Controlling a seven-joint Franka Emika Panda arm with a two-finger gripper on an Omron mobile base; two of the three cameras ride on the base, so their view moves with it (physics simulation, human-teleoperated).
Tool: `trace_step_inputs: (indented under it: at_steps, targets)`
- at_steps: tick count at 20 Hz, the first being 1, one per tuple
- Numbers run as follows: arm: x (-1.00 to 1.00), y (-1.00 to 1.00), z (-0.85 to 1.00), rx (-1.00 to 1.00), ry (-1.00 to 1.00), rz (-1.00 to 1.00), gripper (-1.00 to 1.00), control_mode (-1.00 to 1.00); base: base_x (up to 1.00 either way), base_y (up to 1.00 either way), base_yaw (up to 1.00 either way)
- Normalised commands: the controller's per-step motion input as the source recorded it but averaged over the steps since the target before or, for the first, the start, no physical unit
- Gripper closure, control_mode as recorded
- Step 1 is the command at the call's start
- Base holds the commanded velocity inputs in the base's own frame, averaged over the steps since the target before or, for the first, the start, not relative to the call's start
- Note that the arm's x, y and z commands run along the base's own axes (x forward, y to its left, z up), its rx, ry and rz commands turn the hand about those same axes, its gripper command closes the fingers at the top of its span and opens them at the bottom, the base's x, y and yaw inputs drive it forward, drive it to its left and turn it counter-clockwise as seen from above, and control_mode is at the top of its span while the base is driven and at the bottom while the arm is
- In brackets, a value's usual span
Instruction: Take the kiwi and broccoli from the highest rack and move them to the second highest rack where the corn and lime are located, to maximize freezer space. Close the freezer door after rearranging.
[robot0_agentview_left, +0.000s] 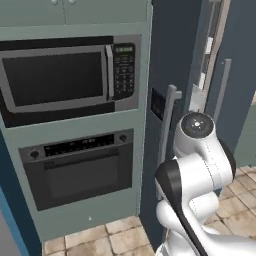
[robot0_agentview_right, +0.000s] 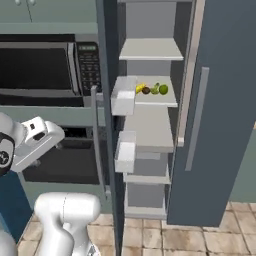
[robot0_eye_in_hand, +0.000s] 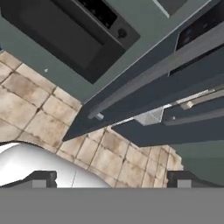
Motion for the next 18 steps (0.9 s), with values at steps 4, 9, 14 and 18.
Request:
trace_step_inputs:
  at_steps: [4,9,14,18]
  targets:
    - [0.0,0.0,0.0,0.0,0.0,0.0,-1.0,1.0,0.51,0.59,-0.43]
    - [0.0,0.0,0.0,0.0,0.0,0.0,-1.0,1.0,0.5,0.66,-0.43]
    - [0.0,0.0,0.0,0.0,0.0,0.0,-1.0,1.0,0.29,0.53,-0.51]
    - [0.0,0.0,0.0,0.0,0.0,0.0,-1.0,1.0,0.19,0.21,-0.51]
